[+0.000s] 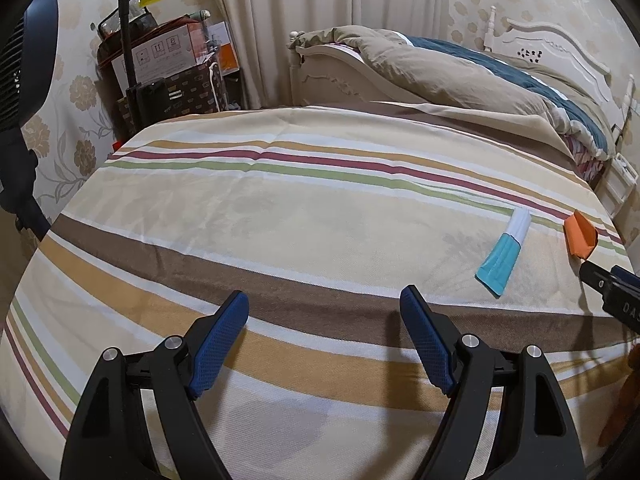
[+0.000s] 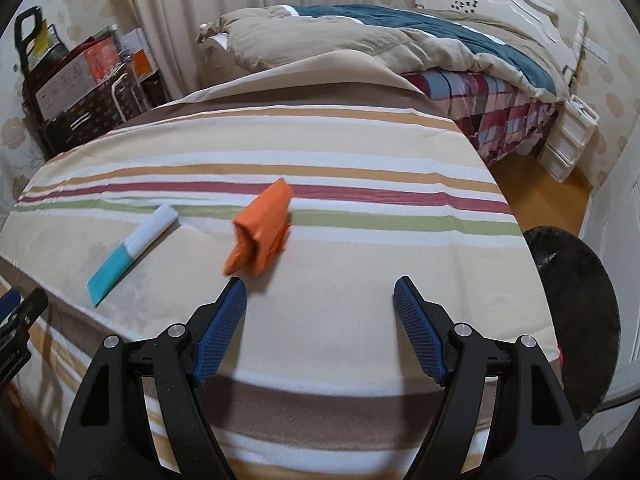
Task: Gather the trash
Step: 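Grasp the orange cloth with the right tool, then grasp the blue-and-white tube with the left tool while the right tool holds the orange cloth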
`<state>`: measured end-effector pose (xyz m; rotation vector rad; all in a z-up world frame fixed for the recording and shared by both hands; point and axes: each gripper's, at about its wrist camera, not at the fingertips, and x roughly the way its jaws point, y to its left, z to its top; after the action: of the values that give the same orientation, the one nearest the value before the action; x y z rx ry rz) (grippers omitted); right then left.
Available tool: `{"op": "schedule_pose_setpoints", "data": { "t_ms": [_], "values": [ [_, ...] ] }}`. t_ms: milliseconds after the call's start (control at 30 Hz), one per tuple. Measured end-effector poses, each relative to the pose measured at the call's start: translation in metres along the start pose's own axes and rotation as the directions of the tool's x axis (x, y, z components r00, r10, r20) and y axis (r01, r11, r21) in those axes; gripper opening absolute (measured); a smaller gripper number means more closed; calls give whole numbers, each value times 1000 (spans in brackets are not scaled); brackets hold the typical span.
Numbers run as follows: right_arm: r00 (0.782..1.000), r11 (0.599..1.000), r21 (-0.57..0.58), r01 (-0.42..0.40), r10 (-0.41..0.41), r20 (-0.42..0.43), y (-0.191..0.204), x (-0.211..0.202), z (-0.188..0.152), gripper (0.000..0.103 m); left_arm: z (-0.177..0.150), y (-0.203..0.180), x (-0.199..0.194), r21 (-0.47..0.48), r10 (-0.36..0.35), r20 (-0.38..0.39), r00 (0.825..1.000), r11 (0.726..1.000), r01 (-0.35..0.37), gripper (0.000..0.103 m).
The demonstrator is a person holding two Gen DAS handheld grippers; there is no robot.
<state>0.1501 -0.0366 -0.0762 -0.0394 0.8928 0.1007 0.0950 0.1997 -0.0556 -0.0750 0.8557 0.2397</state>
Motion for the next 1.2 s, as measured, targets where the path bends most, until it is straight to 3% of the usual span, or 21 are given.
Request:
{"op": "schedule_pose_setpoints", "data": {
  "t_ms": [333,667,1200],
  "values": [
    [999,999,-10,-33,33,14,21,10,18,74,0,0,1,-7,-7,-5,1000,1000,7,78],
    [999,999,-9,-33,34,6,10,15,22,23,2,-4,1,10,-19,-6,1000,1000,19,78],
    [999,999,-19,-30,31,21,-29,-10,-8,20,3,-67,-5,117,-131,19,991,985,128,78]
  ]
}}
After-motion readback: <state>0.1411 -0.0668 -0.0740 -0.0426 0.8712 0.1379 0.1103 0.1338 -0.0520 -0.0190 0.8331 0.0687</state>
